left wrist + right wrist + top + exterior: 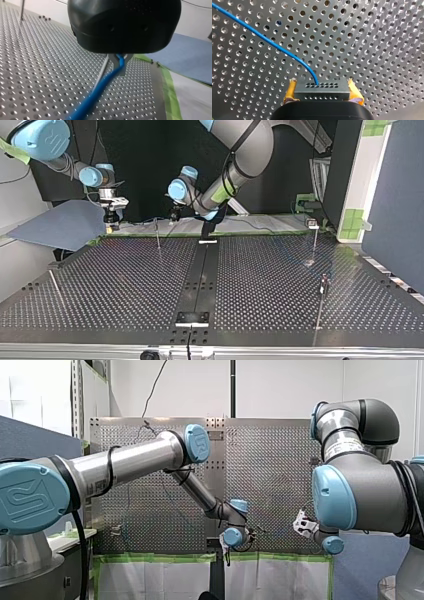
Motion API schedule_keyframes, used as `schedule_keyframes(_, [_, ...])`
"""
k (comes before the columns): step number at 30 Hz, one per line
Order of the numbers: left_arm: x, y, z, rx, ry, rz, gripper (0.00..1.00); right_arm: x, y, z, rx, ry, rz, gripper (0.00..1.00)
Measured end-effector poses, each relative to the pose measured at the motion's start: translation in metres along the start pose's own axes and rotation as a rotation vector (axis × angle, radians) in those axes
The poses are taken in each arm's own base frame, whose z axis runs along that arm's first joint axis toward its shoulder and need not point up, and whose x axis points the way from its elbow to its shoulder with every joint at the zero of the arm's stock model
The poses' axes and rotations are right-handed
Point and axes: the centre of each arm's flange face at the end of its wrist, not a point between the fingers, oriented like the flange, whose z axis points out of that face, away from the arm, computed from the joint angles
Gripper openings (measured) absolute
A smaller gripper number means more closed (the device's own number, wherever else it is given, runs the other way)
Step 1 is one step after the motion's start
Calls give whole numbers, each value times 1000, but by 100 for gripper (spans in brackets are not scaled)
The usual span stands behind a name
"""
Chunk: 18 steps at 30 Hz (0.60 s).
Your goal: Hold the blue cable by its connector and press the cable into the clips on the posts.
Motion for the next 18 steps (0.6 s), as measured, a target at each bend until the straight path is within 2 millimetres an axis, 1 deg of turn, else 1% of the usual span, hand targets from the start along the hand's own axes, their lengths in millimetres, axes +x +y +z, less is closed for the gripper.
schedule_keyframes(3, [-2,1,5,-5,8,1,0,0,0,2,2,2,0,0])
schedule_keyframes(6, [-10,0,12,-4,3,-1,0,2,1,4,4,6,-1,0])
schedule_keyframes(18, [-46,-17,33,26,-43,-21,0,8,3,15,12,23,-7,0])
